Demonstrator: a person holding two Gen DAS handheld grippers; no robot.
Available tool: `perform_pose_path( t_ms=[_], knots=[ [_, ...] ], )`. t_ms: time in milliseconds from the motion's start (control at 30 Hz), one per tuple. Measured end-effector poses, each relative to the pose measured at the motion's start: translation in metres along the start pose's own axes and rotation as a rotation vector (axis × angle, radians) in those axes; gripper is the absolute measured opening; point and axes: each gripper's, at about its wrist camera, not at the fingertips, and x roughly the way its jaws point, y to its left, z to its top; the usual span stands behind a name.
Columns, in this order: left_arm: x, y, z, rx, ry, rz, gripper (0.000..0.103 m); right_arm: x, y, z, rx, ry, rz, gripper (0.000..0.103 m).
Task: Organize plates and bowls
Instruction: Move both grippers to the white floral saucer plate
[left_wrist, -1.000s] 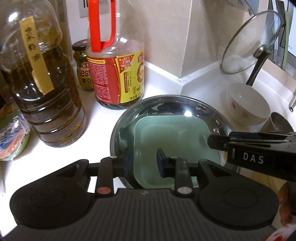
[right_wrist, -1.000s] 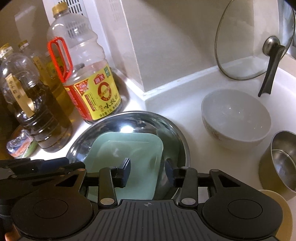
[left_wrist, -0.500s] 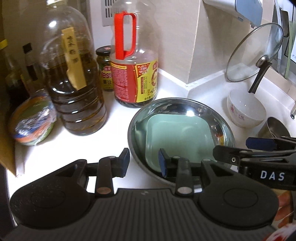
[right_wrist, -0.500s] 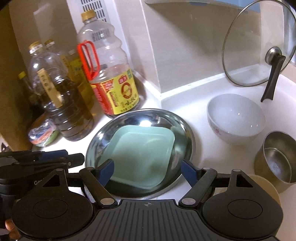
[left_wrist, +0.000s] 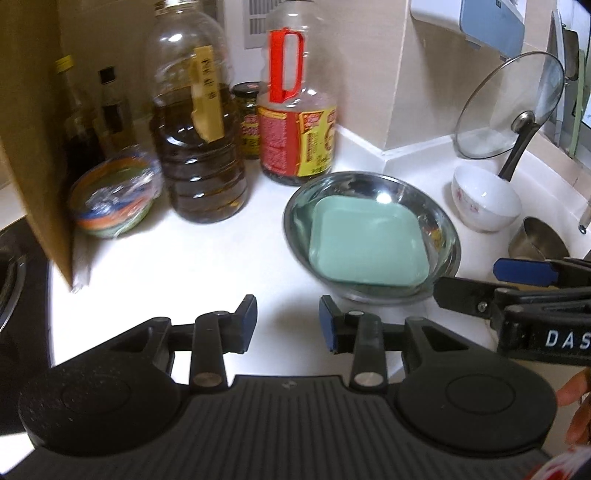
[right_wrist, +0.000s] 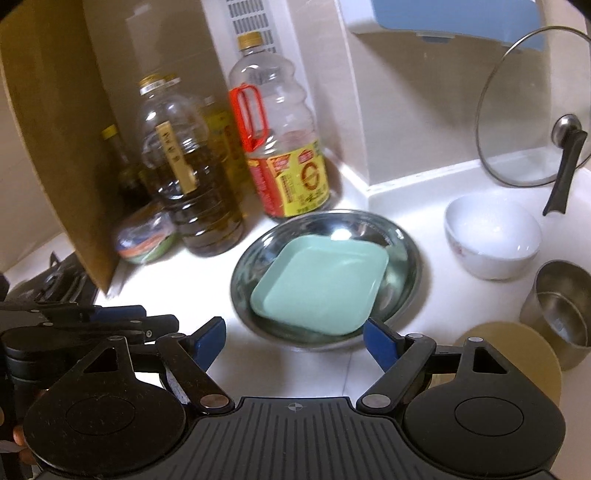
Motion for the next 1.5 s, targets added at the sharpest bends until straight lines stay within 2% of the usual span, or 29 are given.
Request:
perform_pose_path(
  t_ms=[500, 900, 1500],
  knots=[
    [-0.032, 0.009, -0.038, -0.083, 0.032, 0.079, 0.034, -0.003, 0.010, -0.021, -0.045, 0.099, 0.068, 0.081],
    [-0.037, 0.016, -0.062, -0.138, 0.083, 0.121, 0.034, 0.008, 0.018, -0.034, -0.094, 0.187, 0.103, 0.081],
    [-0.052, 0.061, -0.092, -0.284, 0.128, 0.254, 0.034, 0.047, 0.070, -0.043, -0.221, 0.289, 0.225, 0.081]
  ],
)
